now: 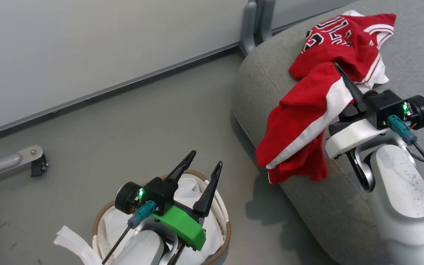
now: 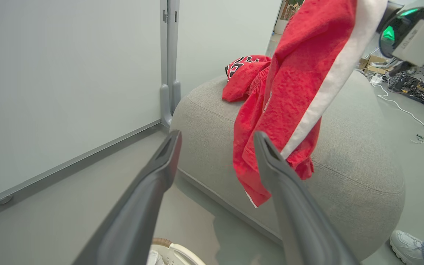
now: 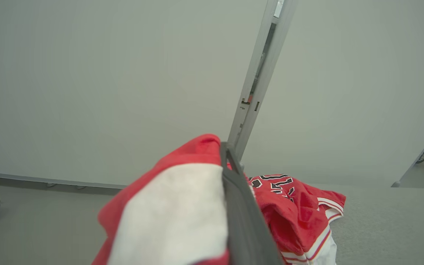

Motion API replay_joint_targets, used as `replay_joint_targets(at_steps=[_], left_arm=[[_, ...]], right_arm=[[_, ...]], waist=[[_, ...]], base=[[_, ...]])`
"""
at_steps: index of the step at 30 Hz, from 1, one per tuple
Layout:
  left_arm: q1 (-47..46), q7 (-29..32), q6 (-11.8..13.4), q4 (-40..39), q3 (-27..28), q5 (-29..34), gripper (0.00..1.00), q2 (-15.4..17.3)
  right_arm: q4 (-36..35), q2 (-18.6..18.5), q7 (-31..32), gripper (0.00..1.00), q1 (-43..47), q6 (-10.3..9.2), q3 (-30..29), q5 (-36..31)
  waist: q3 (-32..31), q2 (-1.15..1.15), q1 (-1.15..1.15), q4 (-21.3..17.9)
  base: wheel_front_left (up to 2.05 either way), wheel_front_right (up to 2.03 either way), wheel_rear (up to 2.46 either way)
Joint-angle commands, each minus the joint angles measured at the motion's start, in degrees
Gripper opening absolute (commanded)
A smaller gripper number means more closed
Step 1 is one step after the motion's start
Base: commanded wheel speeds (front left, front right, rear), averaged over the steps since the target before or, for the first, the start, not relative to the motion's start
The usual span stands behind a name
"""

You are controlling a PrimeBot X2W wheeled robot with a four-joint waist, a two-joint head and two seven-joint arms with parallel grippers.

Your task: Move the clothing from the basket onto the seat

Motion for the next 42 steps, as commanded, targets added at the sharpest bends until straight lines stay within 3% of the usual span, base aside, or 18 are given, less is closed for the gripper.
replay_joint_targets(at_steps=[1, 10, 17, 24, 32, 36, 42], left_arm=[[-1.0, 0.0, 0.0, 0.0, -0.1, 0.0, 1.00, 0.6], [-3.0, 0.0, 0.0, -0.5, -1.1, 0.4, 1.00, 1.5], [-5.1, 0.0, 0.0, -1.4, -1.1, 1.1, 1.00, 2.8], [-8.2, 0.0, 0.0, -2.6, -1.7, 2.0, 1.00, 4.0], [-10.7, 0.0, 0.0, -4.8, -2.0, 3.1, 1.00, 5.9], [-11.5, 0.0, 0.0, -5.4, -1.6, 3.6, 1.00, 6.3], [-12.6, 0.0, 0.0, -5.5, -1.5, 4.4, 1.00, 6.8]], right_arm=[[-0.3, 0.3, -0.1, 0.00, 0.2, -0.08, -0.3, 0.1], [0.2, -0.5, -0.1, 0.00, -2.0, -0.08, -2.8, 0.1], [2.7, -2.9, -0.1, 0.00, -12.3, -0.08, -5.0, 0.7], [6.7, -9.6, -0.1, 0.00, -28.3, -0.08, -7.6, 3.3], [14.0, -21.7, -0.1, 0.00, -42.1, -0.08, -13.1, 2.8], [17.2, -24.6, -0.1, 0.00, -39.8, -0.08, -15.8, 2.6], [21.6, -22.7, -0.1, 0.00, -30.4, -0.08, -21.9, 3.0]], waist=[[2.5, 0.00, 0.00, -3.1], [6.0, 0.00, 0.00, -2.3], [11.0, 0.00, 0.00, 0.0], [16.9, 0.00, 0.00, 3.1], [23.0, 0.00, 0.00, 5.3], [25.5, 0.00, 0.00, 5.1], [28.3, 0.00, 0.00, 4.3]], base=[[0.00, 0.00, 0.00], [0.00, 0.00, 0.00], [0.00, 0.00, 0.00], [0.00, 0.00, 0.00], [0.00, 0.00, 0.00], [0.00, 0.00, 0.00], [0.00, 0.00, 0.00]])
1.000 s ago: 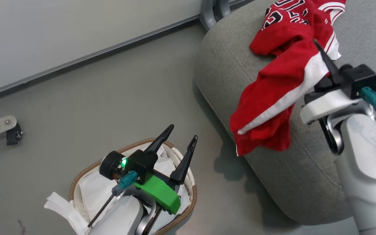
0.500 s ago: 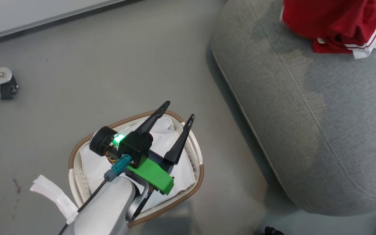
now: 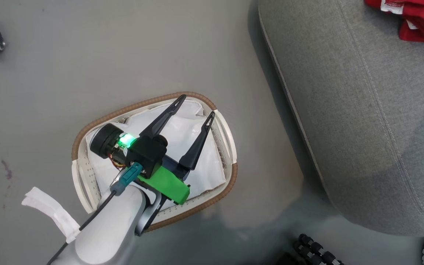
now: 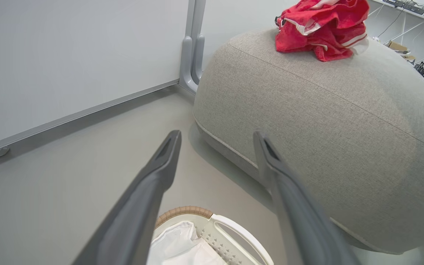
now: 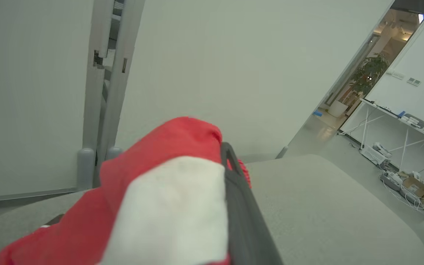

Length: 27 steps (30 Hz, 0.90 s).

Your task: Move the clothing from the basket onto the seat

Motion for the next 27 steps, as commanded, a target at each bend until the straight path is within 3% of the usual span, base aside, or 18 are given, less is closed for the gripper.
replay_joint_targets(at_steps=[1, 11, 13, 14, 15, 27], left_arm=[[-0.8, 0.0, 0.0, -0.1, 0.1, 0.1, 1.00, 0.6], [0.5, 0.0, 0.0, 0.9, -0.4, -0.1, 1.00, 2.0], [0.7, 0.0, 0.0, 1.1, -0.4, -0.3, 1.00, 2.0], [0.8, 0.0, 0.0, 1.2, -0.4, -0.4, 1.00, 1.9], [0.8, 0.0, 0.0, 1.3, -0.5, -0.5, 1.00, 1.9], [2.5, 0.0, 0.0, 1.5, 0.5, -1.8, 1.00, 0.7]], right_arm=[[0.7, 0.7, -0.1, 0.00, 2.1, -0.08, -1.5, 0.2], [0.5, 7.6, -0.1, 0.00, 12.7, -0.08, -7.6, -2.1], [0.0, 8.7, -0.1, 0.30, 14.1, -0.08, -8.2, -2.5], [-0.4, 9.2, -0.1, 0.30, 15.0, -0.08, -8.3, -2.8], [-0.9, 9.5, -0.1, 1.00, 15.7, -0.08, -8.4, -3.0], [-6.7, 14.1, -0.1, 1.00, 26.8, -0.08, -8.6, -2.4]], waist=[[1.8, 0.00, -0.01, -0.3], [1.9, 0.00, -0.01, -2.5], [1.6, 0.00, -0.01, -2.8], [1.4, 0.00, -0.01, -2.9], [1.2, 0.00, -0.01, -3.0], [-3.4, 0.00, -0.01, -3.5]], base=[[0.00, 0.00, 0.00], [0.00, 0.00, 0.00], [0.00, 0.00, 0.00], [0.00, 0.00, 0.00], [0.00, 0.00, 0.00], [0.00, 0.00, 0.00]])
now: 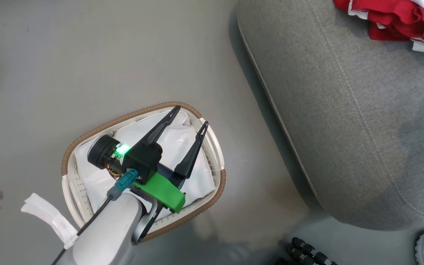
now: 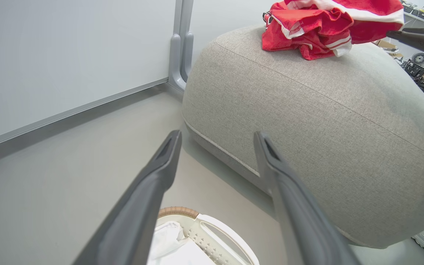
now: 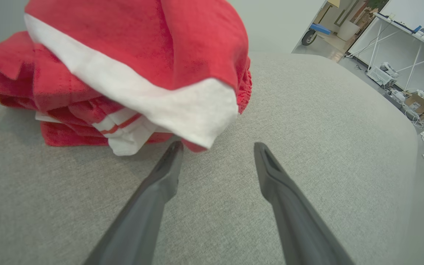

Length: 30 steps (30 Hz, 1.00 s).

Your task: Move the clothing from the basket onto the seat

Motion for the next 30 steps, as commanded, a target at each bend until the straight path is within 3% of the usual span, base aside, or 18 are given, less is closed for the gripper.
replay_joint_targets(at_steps=[1, 6, 19, 30], left_arm=[[0.8, 0.0, 0.0, 0.0, 0.5, -0.5, 1.00, 0.0], [2.3, 0.0, 0.0, -0.1, 1.7, -0.9, 1.00, -0.9], [5.5, 0.0, 0.0, -0.4, 7.7, -1.1, 1.00, -5.7], [11.3, 0.0, 0.9, -1.4, 21.8, 2.4, 1.00, -9.4]], right_arm=[[-0.6, 0.1, -0.1, 1.00, 1.6, -0.08, 0.1, -0.2], [-2.7, 1.7, -0.1, 1.00, 5.7, -0.08, 0.0, -1.8], [-8.1, -1.6, -0.1, 1.00, 3.7, -0.08, 5.7, -3.7], [-7.6, 2.7, -0.1, 1.00, 1.6, -0.08, 14.2, -2.2]], waist=[[-1.5, 0.00, 0.00, -0.1], [-4.4, 0.00, 0.00, 0.4], [-13.4, 0.00, 0.00, 5.8], [-19.9, 0.00, 0.00, 13.5]], base=[[0.00, 0.00, 0.00], [0.00, 0.00, 0.00], [0.00, 0.00, 0.00], [0.00, 0.00, 0.00]])
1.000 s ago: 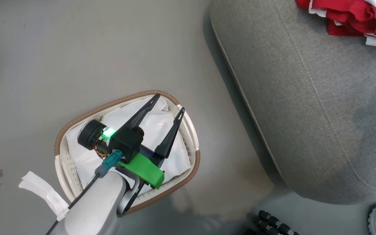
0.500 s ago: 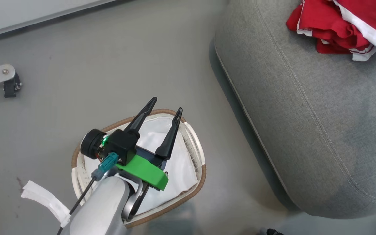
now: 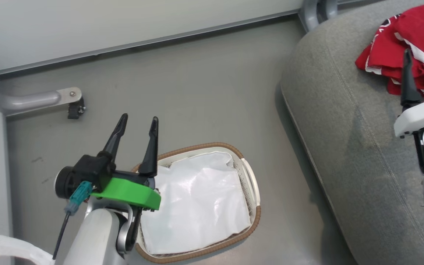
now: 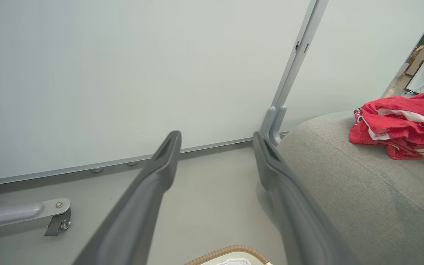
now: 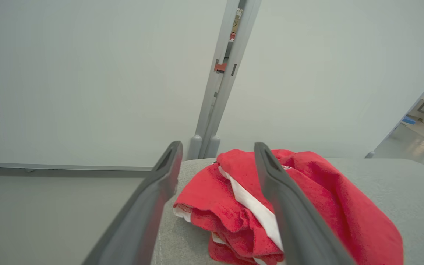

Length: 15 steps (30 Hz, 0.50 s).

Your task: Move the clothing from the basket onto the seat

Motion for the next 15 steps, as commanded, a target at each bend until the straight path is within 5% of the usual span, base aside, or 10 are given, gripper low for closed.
replay_joint_targets(at_steps=[1, 15], left_arm=[[1.6, 0.0, 0.4, -0.1, 1.8, 0.6, 1.00, -0.4], [9.9, 0.0, 2.0, 1.3, 10.6, 1.0, 1.00, -1.1]], right_arm=[[0.3, 0.9, -0.1, 1.00, 0.6, -0.08, 1.1, 0.8], [-4.9, 9.9, -0.1, 1.00, 12.4, -0.08, 6.4, 4.1]], waist=[[-3.8, 0.00, 0.00, 4.6], [-8.5, 0.00, 0.00, 10.8]], base=[[0.00, 0.00, 0.00], [0.00, 0.00, 0.00]])
